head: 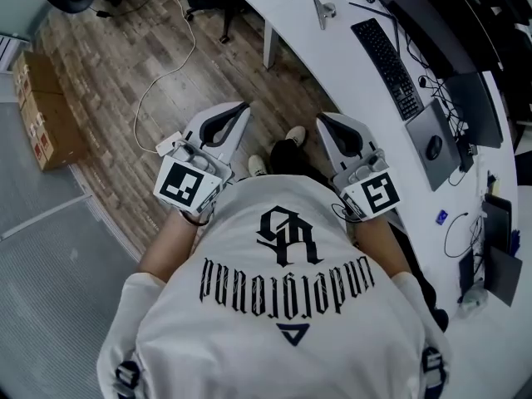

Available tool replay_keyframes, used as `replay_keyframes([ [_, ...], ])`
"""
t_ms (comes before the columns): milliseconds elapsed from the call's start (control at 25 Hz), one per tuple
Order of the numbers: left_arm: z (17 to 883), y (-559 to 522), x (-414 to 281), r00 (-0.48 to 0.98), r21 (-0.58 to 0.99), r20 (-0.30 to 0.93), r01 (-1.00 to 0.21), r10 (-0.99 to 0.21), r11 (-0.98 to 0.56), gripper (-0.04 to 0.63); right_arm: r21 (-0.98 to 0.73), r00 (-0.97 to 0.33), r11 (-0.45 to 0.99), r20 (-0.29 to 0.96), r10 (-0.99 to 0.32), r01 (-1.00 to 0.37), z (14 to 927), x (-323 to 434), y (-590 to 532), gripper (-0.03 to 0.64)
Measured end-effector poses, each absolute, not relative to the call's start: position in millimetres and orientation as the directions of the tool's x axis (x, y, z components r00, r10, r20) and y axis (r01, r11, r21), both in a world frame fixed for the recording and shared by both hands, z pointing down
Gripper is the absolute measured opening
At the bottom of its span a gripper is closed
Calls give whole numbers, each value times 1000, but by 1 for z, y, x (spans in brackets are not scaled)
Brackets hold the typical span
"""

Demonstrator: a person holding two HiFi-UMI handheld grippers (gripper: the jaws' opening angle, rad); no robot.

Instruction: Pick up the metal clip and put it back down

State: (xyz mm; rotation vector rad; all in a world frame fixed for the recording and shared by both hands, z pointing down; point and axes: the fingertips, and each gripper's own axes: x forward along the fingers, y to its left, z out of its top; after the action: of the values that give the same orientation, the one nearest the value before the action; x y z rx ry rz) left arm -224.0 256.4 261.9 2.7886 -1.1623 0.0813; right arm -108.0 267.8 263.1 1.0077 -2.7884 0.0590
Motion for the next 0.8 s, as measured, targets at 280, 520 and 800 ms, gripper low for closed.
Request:
replay_keyframes([
  [280,267,234,-220,691,93,112,-722,-714,-685,12,15,-769,782,170,-616,-623,267,-105,238,6],
  [520,269,195,-202,690,93,120,-724,-714,-684,12,7,-770,782,173,-615,-623,271,-85,200,6],
  [800,275,138,-157,710,94,131,-704,-692,-704,12,-1,-765,777,175,-619,-629,275,-47,142,6],
])
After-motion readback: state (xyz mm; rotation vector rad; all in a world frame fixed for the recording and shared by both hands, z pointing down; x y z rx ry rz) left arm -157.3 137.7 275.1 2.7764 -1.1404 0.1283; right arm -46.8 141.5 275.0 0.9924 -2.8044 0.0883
